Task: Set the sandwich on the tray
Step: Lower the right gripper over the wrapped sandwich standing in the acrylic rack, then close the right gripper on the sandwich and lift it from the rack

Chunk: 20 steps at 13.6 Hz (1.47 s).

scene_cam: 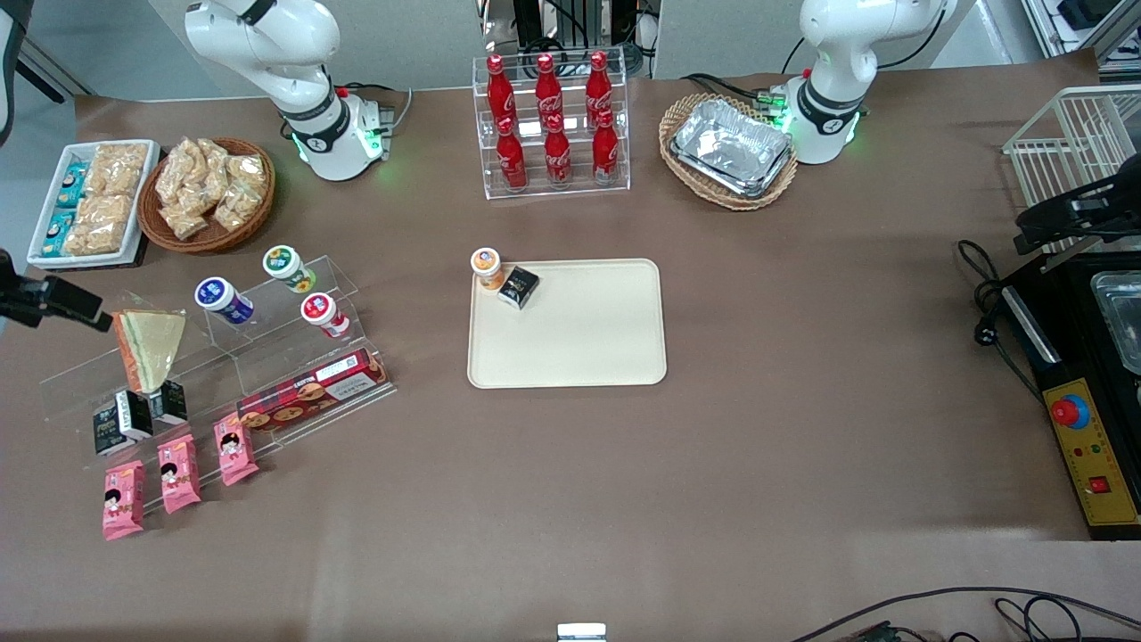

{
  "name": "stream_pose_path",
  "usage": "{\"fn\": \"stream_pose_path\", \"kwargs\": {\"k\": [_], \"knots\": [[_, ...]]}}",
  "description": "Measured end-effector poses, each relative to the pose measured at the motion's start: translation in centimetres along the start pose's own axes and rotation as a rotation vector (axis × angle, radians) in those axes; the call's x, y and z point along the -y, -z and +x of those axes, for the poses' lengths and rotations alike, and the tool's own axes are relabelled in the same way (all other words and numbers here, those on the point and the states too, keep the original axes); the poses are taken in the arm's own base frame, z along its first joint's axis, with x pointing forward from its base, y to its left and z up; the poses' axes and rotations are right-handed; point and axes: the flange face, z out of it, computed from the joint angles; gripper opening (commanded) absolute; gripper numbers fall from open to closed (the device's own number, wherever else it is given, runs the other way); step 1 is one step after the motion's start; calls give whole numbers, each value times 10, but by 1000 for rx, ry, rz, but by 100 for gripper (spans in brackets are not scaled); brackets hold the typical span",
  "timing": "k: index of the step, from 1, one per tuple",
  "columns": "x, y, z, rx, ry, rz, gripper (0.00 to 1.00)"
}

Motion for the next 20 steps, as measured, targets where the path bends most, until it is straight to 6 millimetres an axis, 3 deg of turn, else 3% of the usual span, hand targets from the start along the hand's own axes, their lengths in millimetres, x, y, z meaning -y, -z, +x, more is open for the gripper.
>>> {"fn": "stream_pose_path", "kwargs": {"k": [5, 10, 15, 20], "knots": [[-51, -22, -41, -16, 27, 6, 100], [-97, -72, -67, -44, 73, 7, 100], [-112, -121, -83, -69, 52, 2, 100], [-121, -154, -93, -102, 27, -8, 100]]}}
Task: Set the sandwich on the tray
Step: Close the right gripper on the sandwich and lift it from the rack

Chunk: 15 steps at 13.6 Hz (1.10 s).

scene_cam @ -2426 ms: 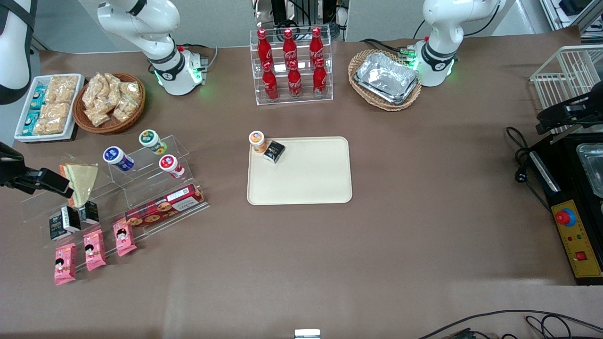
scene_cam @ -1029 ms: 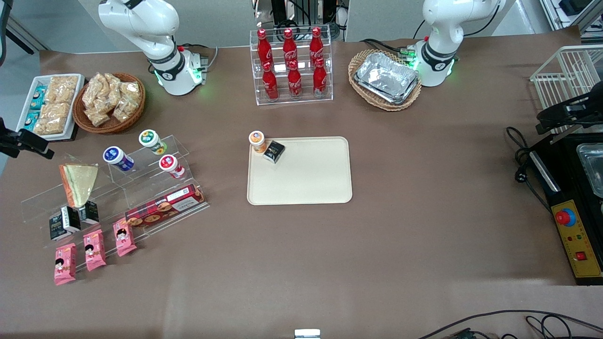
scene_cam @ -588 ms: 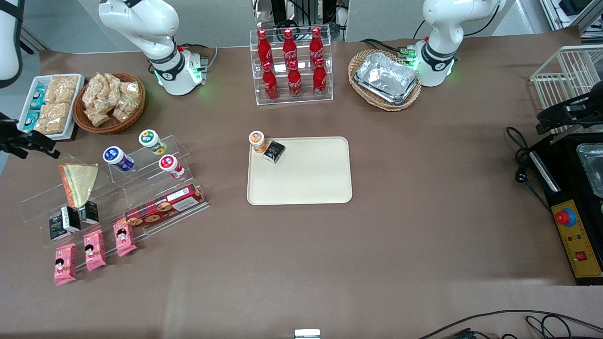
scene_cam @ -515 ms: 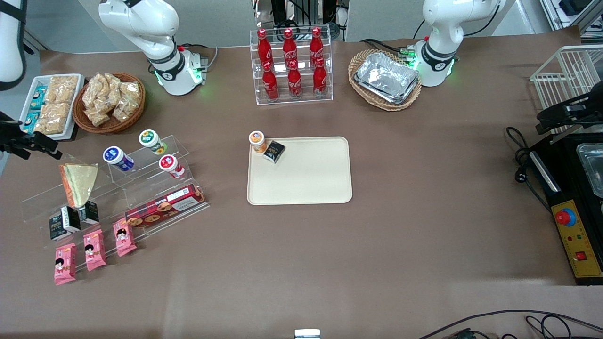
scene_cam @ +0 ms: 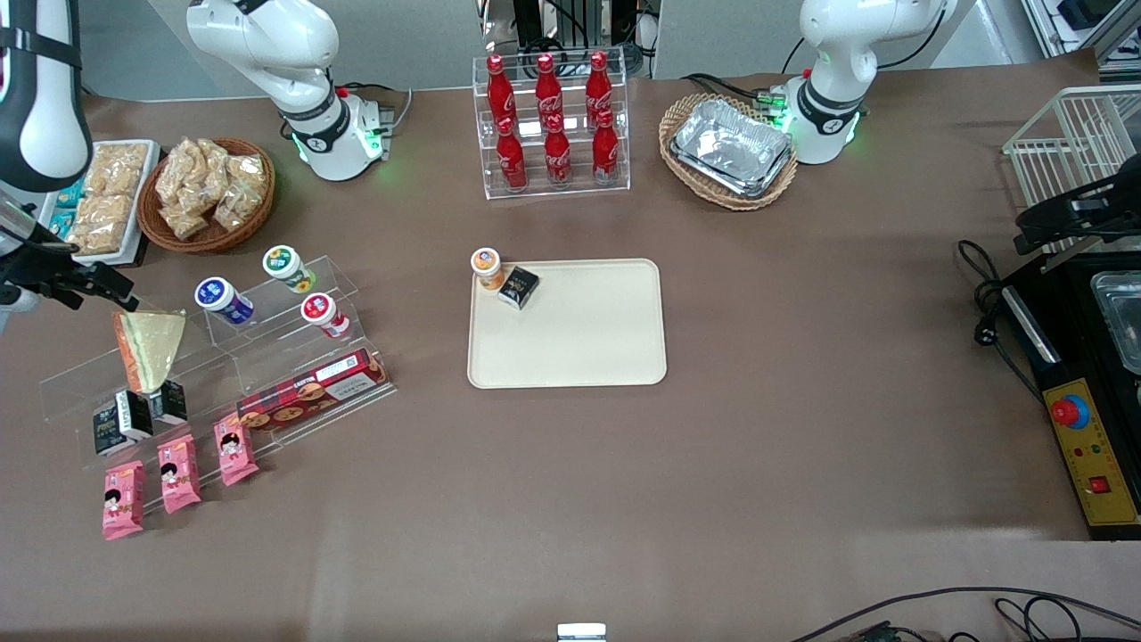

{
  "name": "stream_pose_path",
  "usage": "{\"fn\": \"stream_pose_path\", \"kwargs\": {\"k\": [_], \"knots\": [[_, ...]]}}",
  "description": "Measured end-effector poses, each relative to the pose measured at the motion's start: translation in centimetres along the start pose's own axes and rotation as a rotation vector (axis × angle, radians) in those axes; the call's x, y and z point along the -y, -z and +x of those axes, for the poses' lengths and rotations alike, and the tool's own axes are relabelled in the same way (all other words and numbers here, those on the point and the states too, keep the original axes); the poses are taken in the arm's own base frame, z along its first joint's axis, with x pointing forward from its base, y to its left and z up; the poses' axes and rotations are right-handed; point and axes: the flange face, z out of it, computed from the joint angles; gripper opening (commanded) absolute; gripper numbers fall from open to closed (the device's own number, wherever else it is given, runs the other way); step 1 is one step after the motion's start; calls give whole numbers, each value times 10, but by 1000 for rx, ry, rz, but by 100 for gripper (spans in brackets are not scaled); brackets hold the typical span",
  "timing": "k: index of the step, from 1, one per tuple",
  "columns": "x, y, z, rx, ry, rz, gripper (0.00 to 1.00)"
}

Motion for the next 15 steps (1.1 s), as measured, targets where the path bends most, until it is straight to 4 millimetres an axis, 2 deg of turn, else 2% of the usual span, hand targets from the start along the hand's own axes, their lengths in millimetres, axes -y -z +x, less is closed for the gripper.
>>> {"fn": "stream_pose_path", "kwargs": {"k": [6, 7, 9, 11, 12, 15], "knots": [[1, -46, -2, -27, -23, -5, 100], [1, -54, -3, -27, -24, -8, 97], [2, -65, -5, -30, -25, -13, 43], [3, -69, -7, -29, -29, -10, 10], [3, -70, -8, -30, -33, -9, 0], [5, -69, -7, -32, -48, -7, 0]]}}
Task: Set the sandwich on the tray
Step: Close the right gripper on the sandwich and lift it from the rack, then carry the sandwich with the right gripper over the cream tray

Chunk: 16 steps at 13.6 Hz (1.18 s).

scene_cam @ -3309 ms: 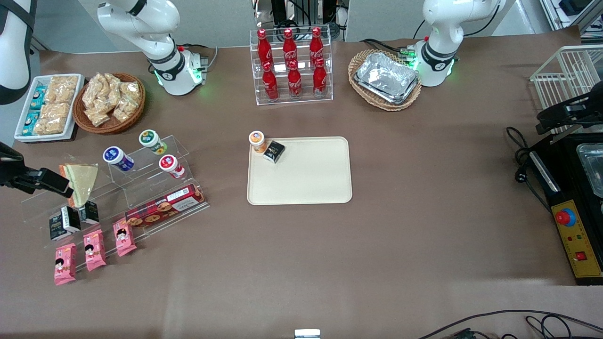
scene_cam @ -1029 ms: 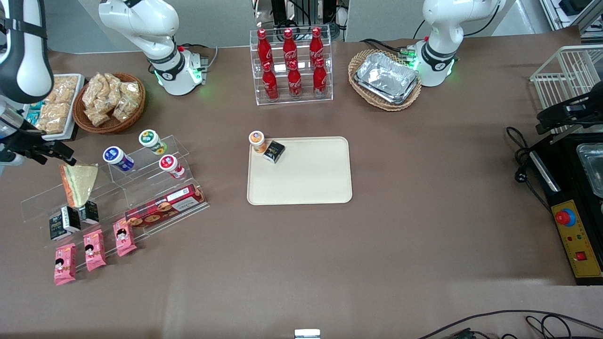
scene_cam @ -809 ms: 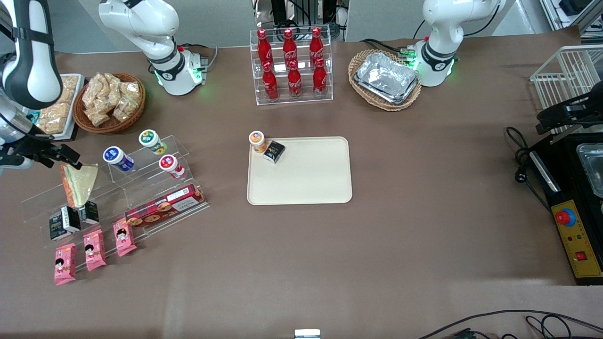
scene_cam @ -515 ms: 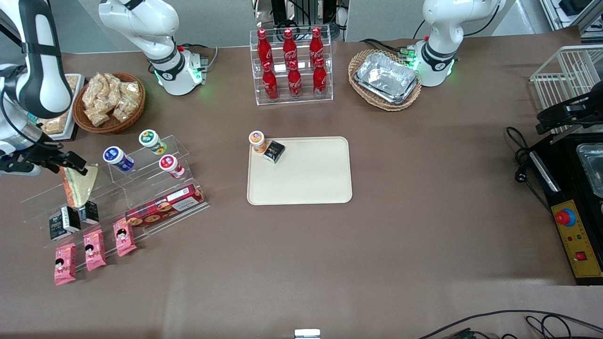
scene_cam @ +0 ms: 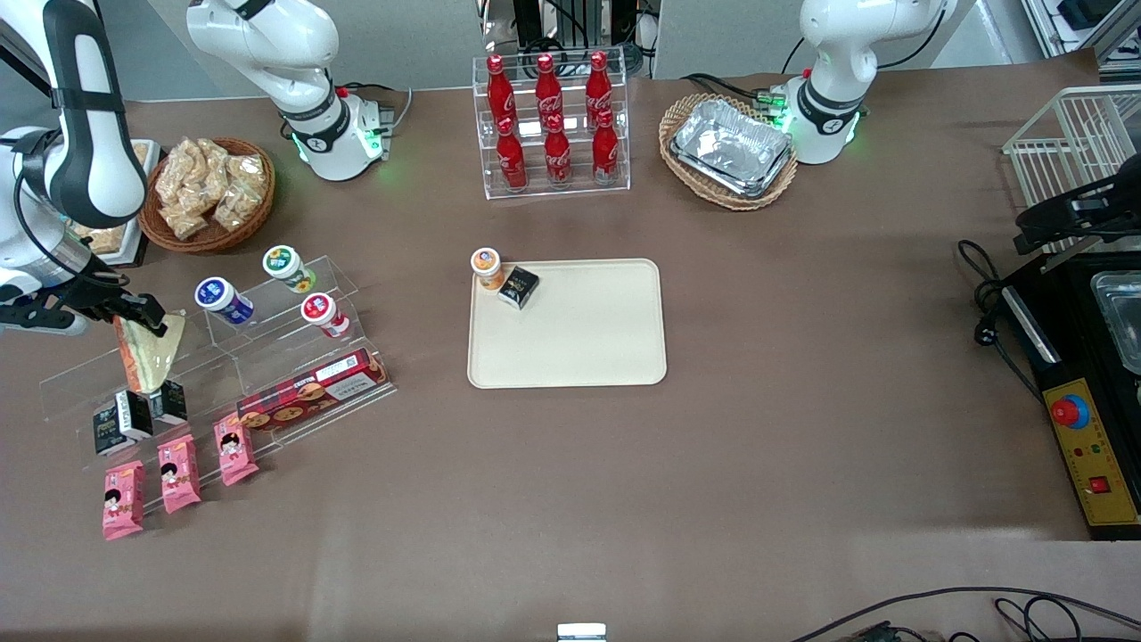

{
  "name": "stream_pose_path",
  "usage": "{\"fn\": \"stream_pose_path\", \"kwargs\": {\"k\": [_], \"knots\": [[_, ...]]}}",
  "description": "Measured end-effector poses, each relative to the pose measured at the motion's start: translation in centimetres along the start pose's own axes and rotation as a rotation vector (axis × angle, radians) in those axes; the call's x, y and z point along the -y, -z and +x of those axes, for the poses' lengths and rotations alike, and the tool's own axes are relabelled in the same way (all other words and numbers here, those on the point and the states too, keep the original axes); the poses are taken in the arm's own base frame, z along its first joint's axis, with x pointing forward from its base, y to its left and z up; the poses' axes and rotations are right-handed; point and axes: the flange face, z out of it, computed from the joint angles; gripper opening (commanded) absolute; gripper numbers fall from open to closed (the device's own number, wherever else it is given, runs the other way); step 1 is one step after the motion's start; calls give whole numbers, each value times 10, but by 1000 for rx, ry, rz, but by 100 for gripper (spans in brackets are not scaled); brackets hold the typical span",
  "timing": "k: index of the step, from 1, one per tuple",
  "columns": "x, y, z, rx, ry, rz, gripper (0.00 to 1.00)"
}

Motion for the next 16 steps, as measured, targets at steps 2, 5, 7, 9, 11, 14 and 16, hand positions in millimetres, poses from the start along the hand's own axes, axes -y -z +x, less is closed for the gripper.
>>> {"fn": "stream_pose_path", "kwargs": {"k": [2, 5, 7, 9, 11, 14, 16], "knots": [[4, 0, 1, 0, 1, 1, 0], [12, 7, 9, -14, 5, 1, 0], [19, 29, 25, 27, 11, 20, 0], [22, 76, 49, 83, 4, 44, 0], [26, 127, 67, 101, -6, 54, 0], [39, 172, 80, 98, -2, 58, 0], [69, 187, 86, 109, -26, 60, 0]]}}
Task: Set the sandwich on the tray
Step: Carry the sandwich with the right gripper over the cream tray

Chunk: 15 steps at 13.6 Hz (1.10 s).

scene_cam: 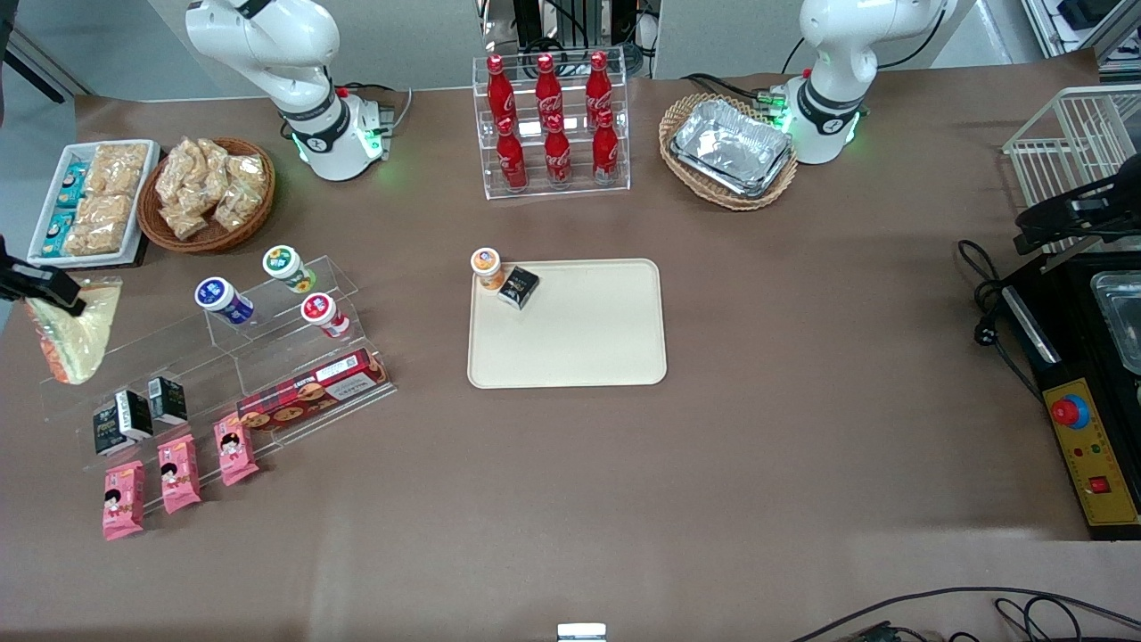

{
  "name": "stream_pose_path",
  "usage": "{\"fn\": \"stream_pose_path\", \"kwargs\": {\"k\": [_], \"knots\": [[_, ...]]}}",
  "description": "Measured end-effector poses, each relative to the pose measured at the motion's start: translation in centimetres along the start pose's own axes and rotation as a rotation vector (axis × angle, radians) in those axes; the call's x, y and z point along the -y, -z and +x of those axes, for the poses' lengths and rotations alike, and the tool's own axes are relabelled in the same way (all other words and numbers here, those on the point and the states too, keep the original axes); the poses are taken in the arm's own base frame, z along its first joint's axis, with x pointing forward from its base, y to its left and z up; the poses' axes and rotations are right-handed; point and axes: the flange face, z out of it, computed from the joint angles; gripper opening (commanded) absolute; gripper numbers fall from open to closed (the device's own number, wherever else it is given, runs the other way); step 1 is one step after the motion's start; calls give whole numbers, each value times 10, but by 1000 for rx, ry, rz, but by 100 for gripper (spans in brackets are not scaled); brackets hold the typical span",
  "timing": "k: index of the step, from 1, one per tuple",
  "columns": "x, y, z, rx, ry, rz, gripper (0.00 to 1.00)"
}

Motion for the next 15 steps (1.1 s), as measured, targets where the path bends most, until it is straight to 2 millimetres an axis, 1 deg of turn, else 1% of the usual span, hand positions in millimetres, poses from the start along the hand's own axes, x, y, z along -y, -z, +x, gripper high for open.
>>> {"fn": "stream_pose_path", "kwargs": {"k": [1, 3, 5, 6, 8, 10, 12, 13, 15], "knots": [[24, 5, 1, 5, -18, 1, 0], [80, 9, 1, 11, -74, 2, 0], [137, 6, -5, 18, -144, 2, 0], [162, 4, -10, 22, -178, 1, 0], [204, -3, -19, 37, -254, -2, 0], [249, -18, -29, 62, -343, -12, 0], [299, -33, -36, 81, -441, -25, 0], [326, -44, -40, 92, -489, -37, 0], [374, -76, -51, 112, -592, -79, 0]]}}
